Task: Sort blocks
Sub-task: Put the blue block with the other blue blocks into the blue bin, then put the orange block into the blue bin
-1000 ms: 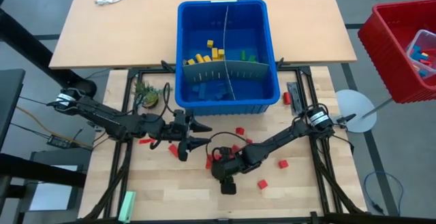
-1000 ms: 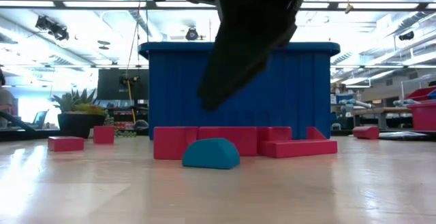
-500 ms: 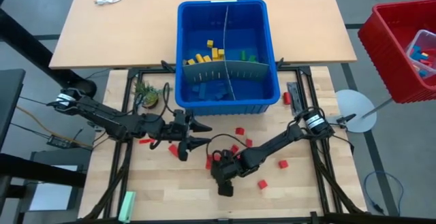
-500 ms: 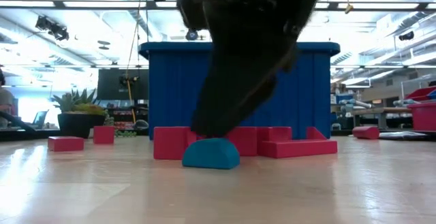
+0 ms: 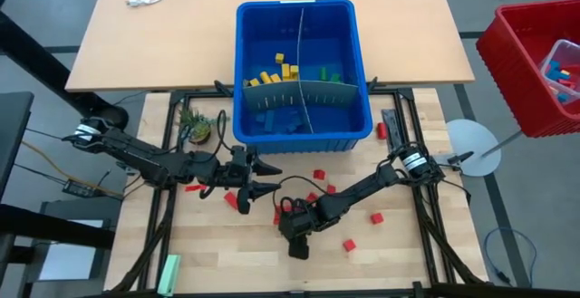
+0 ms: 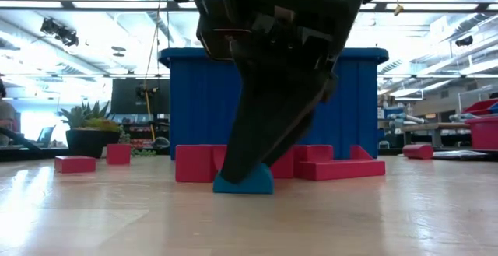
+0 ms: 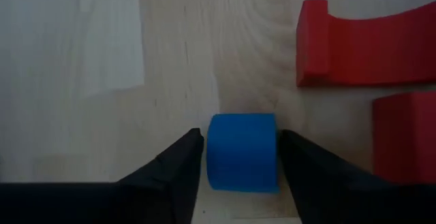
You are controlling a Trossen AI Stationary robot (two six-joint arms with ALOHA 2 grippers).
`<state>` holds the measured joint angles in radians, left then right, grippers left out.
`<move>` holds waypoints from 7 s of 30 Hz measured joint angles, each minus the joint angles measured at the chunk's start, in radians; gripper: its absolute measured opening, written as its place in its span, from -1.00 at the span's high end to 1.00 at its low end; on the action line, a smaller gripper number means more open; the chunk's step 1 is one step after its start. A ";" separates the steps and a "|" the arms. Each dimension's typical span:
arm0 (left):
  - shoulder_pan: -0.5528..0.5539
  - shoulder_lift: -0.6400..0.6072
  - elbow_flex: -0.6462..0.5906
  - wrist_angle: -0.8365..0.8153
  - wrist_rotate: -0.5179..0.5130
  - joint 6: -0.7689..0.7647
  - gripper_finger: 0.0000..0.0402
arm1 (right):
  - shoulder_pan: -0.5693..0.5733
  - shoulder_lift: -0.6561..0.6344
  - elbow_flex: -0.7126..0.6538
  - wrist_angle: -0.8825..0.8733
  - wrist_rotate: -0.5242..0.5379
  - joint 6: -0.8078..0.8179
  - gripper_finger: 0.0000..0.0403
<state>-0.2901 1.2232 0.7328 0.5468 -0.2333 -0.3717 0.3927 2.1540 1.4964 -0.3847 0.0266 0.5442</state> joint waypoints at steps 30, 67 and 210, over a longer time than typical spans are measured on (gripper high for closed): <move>0.000 0.000 0.000 0.015 -0.025 0.000 -0.16 | -0.064 -0.439 0.087 -0.358 0.501 -0.264 0.41; -0.027 0.000 0.000 -0.250 0.019 -0.060 -0.16 | -0.568 -0.506 0.087 -0.188 0.103 -0.296 -0.21; -0.046 0.000 0.000 -0.306 -0.037 -0.150 -0.16 | -0.024 -1.091 -0.550 0.020 0.147 0.124 -0.32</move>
<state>-0.3359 1.2236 0.7330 0.2405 -0.2704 -0.5218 0.3692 1.0628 0.9463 -0.3648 0.1736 0.6678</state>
